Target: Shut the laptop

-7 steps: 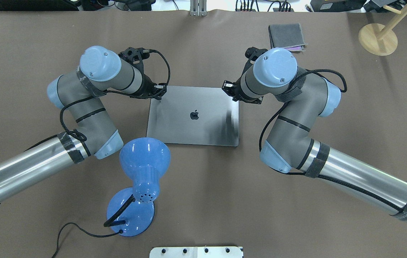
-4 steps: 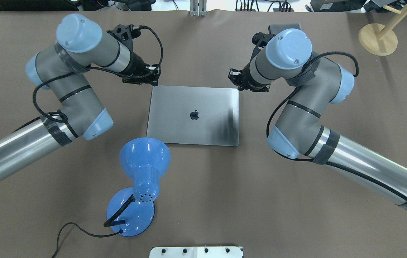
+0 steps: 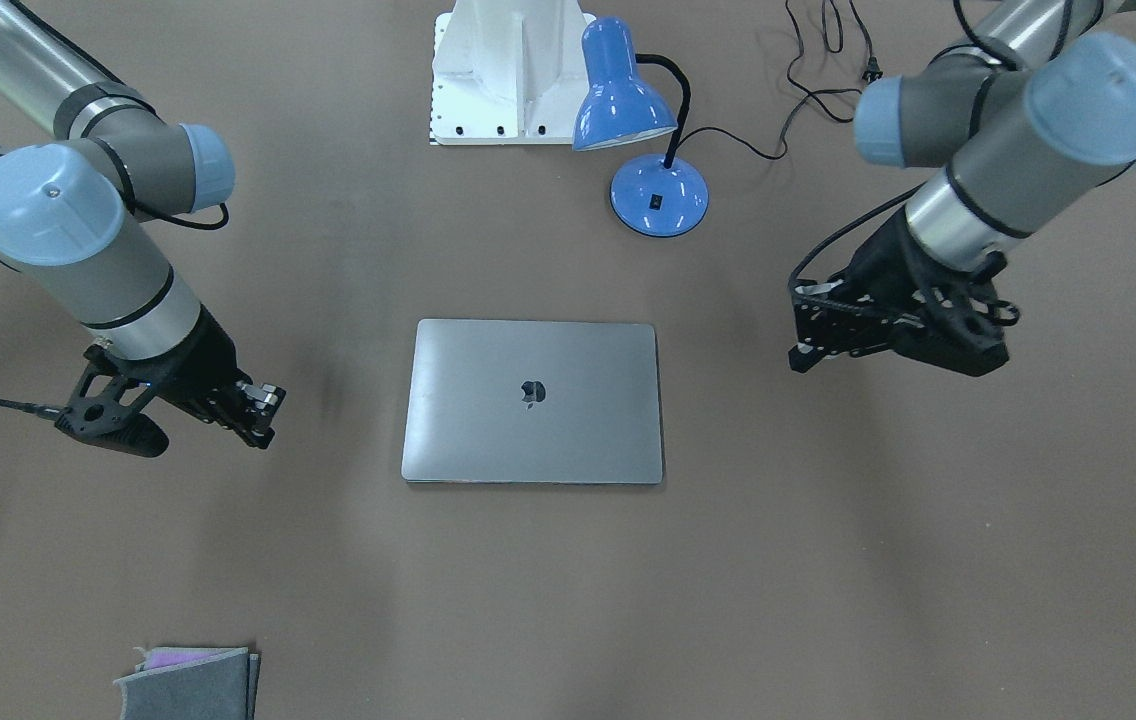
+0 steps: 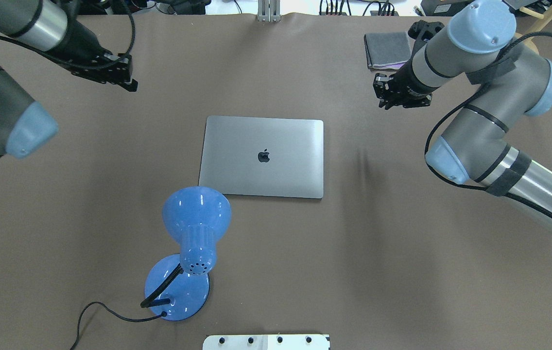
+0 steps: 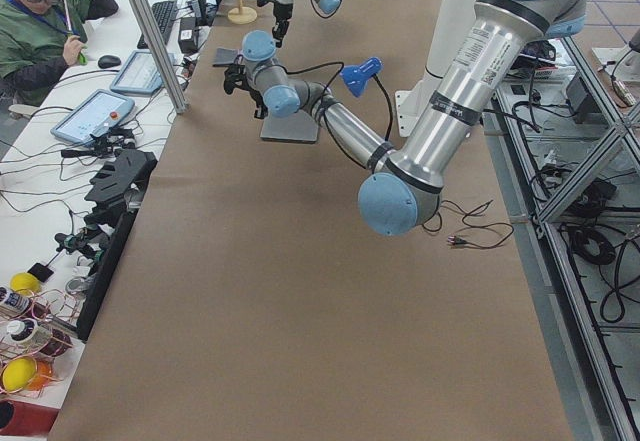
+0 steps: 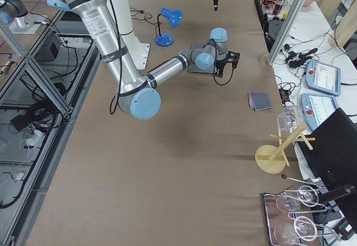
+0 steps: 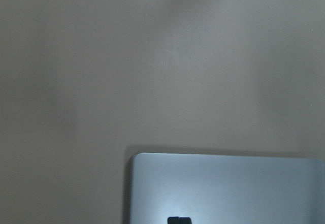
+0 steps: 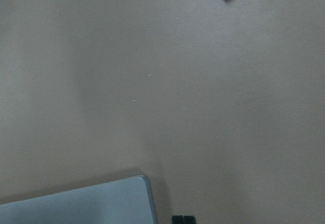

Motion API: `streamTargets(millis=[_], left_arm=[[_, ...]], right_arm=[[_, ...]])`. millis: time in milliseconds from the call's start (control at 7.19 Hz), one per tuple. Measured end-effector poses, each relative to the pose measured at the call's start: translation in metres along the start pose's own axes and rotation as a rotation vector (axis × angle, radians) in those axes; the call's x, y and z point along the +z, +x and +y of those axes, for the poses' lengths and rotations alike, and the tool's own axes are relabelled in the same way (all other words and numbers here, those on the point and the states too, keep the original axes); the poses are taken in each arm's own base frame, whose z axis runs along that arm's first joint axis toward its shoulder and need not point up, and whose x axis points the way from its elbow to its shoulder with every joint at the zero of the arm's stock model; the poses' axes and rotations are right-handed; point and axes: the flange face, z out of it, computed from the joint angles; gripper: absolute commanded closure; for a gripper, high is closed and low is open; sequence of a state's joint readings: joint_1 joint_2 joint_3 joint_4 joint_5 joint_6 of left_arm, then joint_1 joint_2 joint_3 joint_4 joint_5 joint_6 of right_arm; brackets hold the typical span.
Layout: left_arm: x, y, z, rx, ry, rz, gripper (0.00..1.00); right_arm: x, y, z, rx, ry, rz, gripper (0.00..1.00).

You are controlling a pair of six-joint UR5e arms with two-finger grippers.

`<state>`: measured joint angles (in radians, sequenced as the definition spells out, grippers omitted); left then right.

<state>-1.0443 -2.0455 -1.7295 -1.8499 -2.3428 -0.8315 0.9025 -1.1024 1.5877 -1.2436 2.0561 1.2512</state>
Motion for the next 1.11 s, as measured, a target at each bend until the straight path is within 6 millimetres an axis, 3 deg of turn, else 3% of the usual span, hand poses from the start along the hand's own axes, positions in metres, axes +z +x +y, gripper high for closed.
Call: streamTargets(millis=[139,278,696,835,974,1113], left_arm=[[-0.024,-0.037,0.001,0.045,-0.012,-0.029,0.02],[-0.039,-0.08,0.005,0.091,-0.021,-0.065,0.02],[-0.092,-0.228,0.037,0.216,-0.071,-0.185,0.02],[-0.113,-0.267,0.049,0.24,-0.089,-0.213,0.02],[-0.134,-0.301,0.061,0.255,-0.107,-0.235,0.02],[-0.149,-0.329,0.077,0.253,-0.125,-0.249,0.02]], right_arm=[[-0.005,0.041,-0.009,-0.051,0.005,0.027,0.0],[-0.014,0.094,-0.014,-0.115,0.001,0.058,0.0],[-0.072,0.304,-0.003,-0.327,-0.032,0.176,0.0],[-0.094,0.363,0.0,-0.385,-0.044,0.205,0.0],[-0.115,0.408,0.003,-0.417,-0.063,0.218,0.0],[-0.134,0.434,0.003,-0.436,-0.084,0.232,0.0]])
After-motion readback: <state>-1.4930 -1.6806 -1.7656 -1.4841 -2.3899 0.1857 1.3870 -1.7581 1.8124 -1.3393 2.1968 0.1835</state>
